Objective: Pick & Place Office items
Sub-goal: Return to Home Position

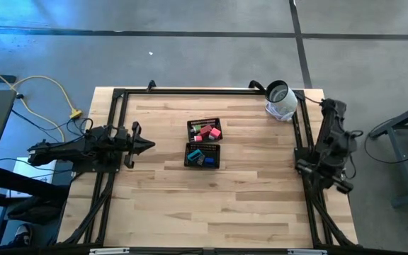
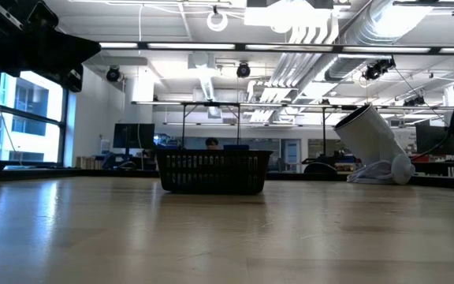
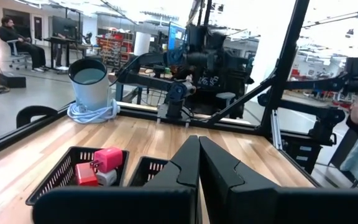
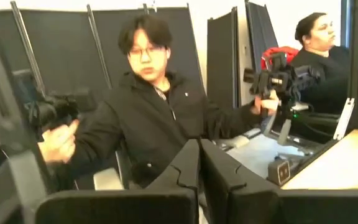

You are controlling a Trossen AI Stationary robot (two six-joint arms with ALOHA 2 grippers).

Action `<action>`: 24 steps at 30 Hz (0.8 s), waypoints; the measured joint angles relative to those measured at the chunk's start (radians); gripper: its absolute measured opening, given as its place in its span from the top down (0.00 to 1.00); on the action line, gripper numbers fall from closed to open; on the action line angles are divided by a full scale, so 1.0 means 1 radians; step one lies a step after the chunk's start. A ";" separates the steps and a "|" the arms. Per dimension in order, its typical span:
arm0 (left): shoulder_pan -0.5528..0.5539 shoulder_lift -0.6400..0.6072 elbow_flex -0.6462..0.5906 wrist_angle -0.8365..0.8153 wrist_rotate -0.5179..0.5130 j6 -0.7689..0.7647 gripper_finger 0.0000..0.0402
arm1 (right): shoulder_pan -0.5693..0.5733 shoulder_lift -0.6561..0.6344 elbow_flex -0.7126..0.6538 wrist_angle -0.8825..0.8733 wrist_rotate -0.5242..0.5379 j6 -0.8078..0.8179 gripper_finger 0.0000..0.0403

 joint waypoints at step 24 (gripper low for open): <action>0.000 0.000 0.000 0.004 0.026 -0.001 1.00 | 0.000 -0.006 -0.245 0.212 0.173 -0.258 1.00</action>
